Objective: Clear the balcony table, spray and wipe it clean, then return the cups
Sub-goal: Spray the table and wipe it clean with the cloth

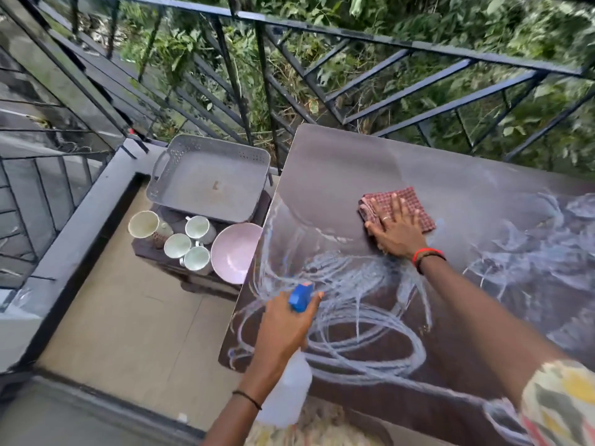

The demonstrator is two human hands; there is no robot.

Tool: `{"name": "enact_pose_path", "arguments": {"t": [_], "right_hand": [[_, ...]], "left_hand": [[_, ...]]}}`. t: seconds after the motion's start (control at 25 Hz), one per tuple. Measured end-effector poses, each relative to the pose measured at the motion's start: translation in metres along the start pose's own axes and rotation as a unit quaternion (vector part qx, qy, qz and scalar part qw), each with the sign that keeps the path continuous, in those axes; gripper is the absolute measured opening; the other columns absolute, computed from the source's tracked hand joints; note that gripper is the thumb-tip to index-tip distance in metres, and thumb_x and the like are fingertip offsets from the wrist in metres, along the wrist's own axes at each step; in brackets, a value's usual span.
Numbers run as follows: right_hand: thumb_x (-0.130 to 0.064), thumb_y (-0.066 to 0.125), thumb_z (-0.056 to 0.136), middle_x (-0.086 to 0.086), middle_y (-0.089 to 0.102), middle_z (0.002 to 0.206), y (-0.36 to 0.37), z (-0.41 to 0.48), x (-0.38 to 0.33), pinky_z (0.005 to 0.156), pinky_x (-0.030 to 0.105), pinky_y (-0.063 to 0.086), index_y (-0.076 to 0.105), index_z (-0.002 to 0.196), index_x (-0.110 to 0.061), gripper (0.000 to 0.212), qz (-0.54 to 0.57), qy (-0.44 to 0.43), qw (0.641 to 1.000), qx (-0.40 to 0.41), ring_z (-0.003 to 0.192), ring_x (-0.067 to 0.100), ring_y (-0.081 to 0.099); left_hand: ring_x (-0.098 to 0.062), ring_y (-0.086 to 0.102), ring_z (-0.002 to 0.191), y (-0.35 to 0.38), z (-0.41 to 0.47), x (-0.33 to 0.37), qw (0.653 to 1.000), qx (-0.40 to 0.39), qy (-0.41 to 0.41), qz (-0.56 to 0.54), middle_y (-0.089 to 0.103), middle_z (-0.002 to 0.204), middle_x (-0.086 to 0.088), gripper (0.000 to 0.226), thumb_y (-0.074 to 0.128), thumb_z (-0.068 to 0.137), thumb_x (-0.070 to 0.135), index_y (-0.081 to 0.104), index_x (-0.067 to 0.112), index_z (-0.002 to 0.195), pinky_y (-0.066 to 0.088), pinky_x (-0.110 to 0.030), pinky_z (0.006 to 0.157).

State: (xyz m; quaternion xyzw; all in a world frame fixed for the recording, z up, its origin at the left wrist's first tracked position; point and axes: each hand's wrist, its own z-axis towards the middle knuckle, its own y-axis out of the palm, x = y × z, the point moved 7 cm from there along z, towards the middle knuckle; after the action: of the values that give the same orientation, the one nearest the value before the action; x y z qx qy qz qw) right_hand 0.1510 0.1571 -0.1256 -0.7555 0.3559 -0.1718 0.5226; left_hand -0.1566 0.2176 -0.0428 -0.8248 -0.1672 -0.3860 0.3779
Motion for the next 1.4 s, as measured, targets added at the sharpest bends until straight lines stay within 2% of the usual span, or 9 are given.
{"name": "enact_pose_path", "arguments": {"t": [0.08,0.28,0.44,0.76,0.88,1.0,1.16,1.32,1.4], "right_hand": [[-0.058,0.026,0.095,0.009,-0.011,0.159,0.000,0.000,0.001,0.116,0.052,-0.006,0.000,0.149,-0.040,0.062,0.012,0.000,1.000,-0.005,0.147,0.027,-0.010],[-0.061,0.024,0.094,0.008,-0.015,0.159,0.001,-0.002,0.001,0.116,0.052,-0.009,-0.002,0.148,-0.042,0.063,0.022,0.001,1.000,-0.022,0.146,0.026,-0.013],[-0.064,0.022,0.093,0.007,-0.019,0.158,0.002,-0.002,0.003,0.114,0.053,-0.013,-0.006,0.146,-0.046,0.063,0.030,-0.004,0.999,-0.028,0.145,0.026,-0.018],[-0.064,0.021,0.093,0.007,-0.019,0.158,0.004,-0.002,0.003,0.114,0.054,-0.014,-0.006,0.146,-0.046,0.063,0.030,0.001,0.999,-0.022,0.145,0.027,-0.018],[-0.063,0.021,0.093,0.008,-0.018,0.158,0.007,0.001,-0.002,0.114,0.055,-0.014,-0.005,0.147,-0.045,0.062,0.049,0.016,0.999,-0.015,0.145,0.027,-0.018],[-0.063,0.021,0.093,0.009,-0.017,0.158,0.008,0.005,-0.022,0.113,0.056,-0.015,-0.002,0.148,-0.044,0.062,0.062,0.014,0.998,-0.009,0.145,0.028,-0.018],[-0.060,0.021,0.094,0.010,-0.015,0.158,0.017,-0.008,-0.086,0.113,0.056,-0.014,-0.004,0.147,-0.043,0.061,0.038,-0.057,0.998,-0.004,0.145,0.029,-0.016],[-0.059,0.019,0.095,0.009,-0.014,0.158,0.058,-0.075,-0.151,0.113,0.054,-0.017,-0.004,0.148,-0.042,0.060,-0.005,-0.188,0.982,-0.002,0.145,0.029,-0.016],[-0.057,0.023,0.095,0.009,-0.007,0.159,0.081,-0.119,-0.155,0.114,0.054,-0.014,0.003,0.149,-0.041,0.060,-0.018,-0.233,0.972,0.013,0.146,0.029,-0.010]], "left_hand": [[-0.009,0.060,0.048,0.018,-0.022,-0.008,1.000,-0.019,-0.015,0.012,0.053,0.052,-0.003,0.033,0.065,0.090,0.045,0.066,0.014,0.077,0.041,-0.016,0.049],[-0.023,0.056,0.044,0.031,-0.052,-0.019,0.998,-0.024,-0.049,0.040,0.044,0.042,-0.003,0.054,0.064,0.088,0.050,0.052,0.006,0.059,0.047,-0.040,0.055],[-0.025,0.062,0.041,-0.006,-0.055,-0.022,0.996,0.047,-0.078,-0.014,0.054,0.047,-0.008,0.044,0.067,0.085,0.053,0.067,0.010,0.080,0.050,-0.034,0.051],[-0.014,0.057,0.044,-0.083,-0.056,-0.047,0.978,0.166,-0.112,-0.065,0.057,0.039,-0.009,0.047,0.065,0.087,0.051,0.066,0.006,0.072,0.044,-0.024,0.054],[-0.017,0.062,0.051,-0.085,-0.059,-0.047,0.981,0.149,-0.100,-0.069,0.060,0.047,-0.019,0.033,0.063,0.088,0.052,0.072,0.020,0.088,0.046,-0.021,0.060],[-0.021,0.061,0.043,-0.079,-0.058,-0.046,0.984,0.135,-0.093,-0.065,0.064,0.056,-0.019,0.007,0.064,0.087,0.051,0.067,0.044,0.087,0.055,-0.039,0.068],[-0.019,0.064,0.048,-0.068,-0.056,-0.047,0.985,0.128,-0.100,-0.052,0.064,0.049,-0.016,0.037,0.063,0.087,0.053,0.073,0.018,0.080,0.054,-0.036,0.070],[-0.018,0.066,0.052,-0.060,-0.049,-0.043,0.988,0.116,-0.089,-0.057,0.065,0.051,-0.017,0.025,0.064,0.087,0.051,0.070,0.027,0.082,0.052,-0.032,0.069],[-0.022,0.067,0.061,-0.060,-0.043,-0.043,0.986,0.130,-0.088,-0.053,0.066,0.055,-0.019,0.037,0.066,0.087,0.049,0.070,0.013,0.078,0.052,-0.038,0.071]]}}
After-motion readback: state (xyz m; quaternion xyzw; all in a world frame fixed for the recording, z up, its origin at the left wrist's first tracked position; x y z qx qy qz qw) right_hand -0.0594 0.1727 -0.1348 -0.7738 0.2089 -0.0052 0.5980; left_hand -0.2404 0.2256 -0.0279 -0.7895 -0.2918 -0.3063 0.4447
